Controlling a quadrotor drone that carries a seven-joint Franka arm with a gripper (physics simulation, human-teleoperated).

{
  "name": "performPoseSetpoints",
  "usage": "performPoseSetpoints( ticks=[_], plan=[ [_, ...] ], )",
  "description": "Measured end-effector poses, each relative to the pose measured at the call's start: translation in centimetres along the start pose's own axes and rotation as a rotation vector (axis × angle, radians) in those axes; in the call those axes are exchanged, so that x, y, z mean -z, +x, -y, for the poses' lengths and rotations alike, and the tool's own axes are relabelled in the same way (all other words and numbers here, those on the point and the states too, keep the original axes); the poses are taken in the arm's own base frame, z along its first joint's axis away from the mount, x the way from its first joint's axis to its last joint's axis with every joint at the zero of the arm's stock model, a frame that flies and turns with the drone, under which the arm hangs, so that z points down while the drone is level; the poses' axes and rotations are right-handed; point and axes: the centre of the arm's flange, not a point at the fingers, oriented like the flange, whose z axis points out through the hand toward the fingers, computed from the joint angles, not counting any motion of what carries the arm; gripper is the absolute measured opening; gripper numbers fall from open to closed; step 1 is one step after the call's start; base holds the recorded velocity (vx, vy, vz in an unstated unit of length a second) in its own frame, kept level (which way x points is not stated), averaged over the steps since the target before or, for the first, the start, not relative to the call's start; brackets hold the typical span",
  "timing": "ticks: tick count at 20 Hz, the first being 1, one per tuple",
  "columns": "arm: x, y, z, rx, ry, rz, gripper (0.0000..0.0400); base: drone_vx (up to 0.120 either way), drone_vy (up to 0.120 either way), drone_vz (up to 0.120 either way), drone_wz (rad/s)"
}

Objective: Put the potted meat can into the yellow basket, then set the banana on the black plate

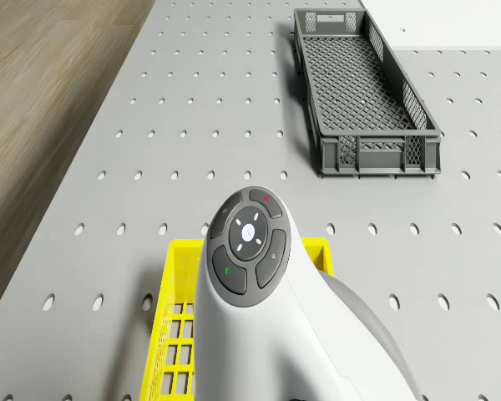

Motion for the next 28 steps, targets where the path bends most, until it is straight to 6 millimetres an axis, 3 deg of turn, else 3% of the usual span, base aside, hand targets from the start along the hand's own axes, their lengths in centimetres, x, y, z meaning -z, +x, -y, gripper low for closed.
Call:
performPoseSetpoints(
  ticks=[4,7,11,20,24,28],
  plan=[
    [0.5,0.0,0.0,-0.004,0.001,0.002,0.0375,0.0,0.0,0.07,0.0],
    [0.9,0.0,0.0,-0.005,0.002,0.003,0.0388,0.0,0.0,0.12,0.0],
    [1.2,0.0,0.0,-0.006,0.002,0.004,0.0396,0.12,-0.11,0.12,0.0],
    [1.4,0.0,0.0,-0.007,0.002,0.004,0.04,0.12,-0.12,0.0,0.0],
    [1.5,0.0,0.0,-0.007,0.002,0.004,0.04,0.0,-0.12,0.0,0.0],
    [1.5,0.0,0.0,-0.007,0.002,0.004,0.04,0.11,-0.12,0.0,0.0]
  ],
)
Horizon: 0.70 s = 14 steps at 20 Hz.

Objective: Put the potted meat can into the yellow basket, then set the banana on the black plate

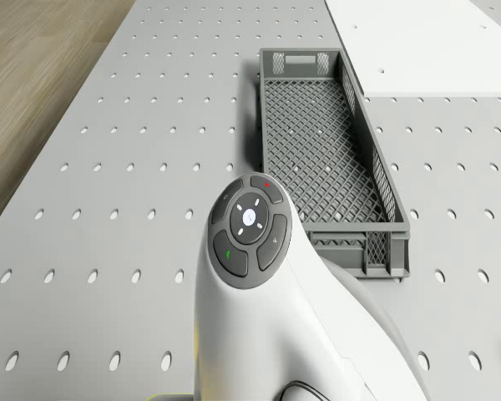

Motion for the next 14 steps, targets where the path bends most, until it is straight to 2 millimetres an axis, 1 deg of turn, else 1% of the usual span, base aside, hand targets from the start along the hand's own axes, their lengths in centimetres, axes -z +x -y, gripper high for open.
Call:
performPoseSetpoints(
  ticks=[13,14],
  plan=[
    [0.0,0.0,0.0,0.0,0.0,0.0,0.04,0.0,-0.12,0.0,0.0],
    [0.0,0.0,0.0,0.0,0.0,0.0,0.04,0.0,-0.12,-0.04,0.0]
  ],
)
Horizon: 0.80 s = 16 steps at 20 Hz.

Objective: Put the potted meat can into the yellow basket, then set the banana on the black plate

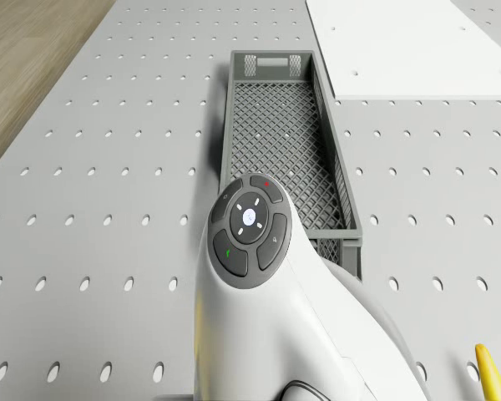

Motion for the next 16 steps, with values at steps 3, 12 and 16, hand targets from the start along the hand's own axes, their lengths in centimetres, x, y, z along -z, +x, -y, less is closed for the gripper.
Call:
performPoseSetpoints(
  ticks=[3,12,16],
  plan=[
    [0.0,0.0,0.0,0.0,0.0,0.0,0.04,0.0,-0.12,-0.12,0.0],
    [0.0,0.0,0.0,0.0,0.0,0.0,0.04,0.0,-0.12,-0.018,0.0],
    [0.0,0.0,0.0,0.0,0.0,0.0,0.04,0.0,-0.12,-0.12,0.0]
  ],
)
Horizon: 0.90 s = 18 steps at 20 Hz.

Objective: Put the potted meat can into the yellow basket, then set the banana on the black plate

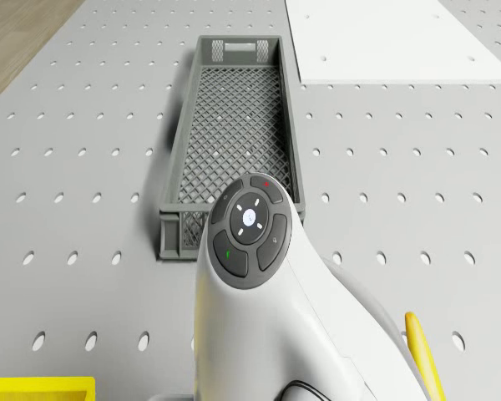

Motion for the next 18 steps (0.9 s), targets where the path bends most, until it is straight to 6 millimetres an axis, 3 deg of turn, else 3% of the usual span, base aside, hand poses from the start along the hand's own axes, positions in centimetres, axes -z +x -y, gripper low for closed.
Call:
performPoseSetpoints(
  ticks=[18],
  plan=[
    [0.0,0.0,0.0,0.0,0.0,0.0,0.04,0.0,-0.12,-0.007,0.0]
  ],
)
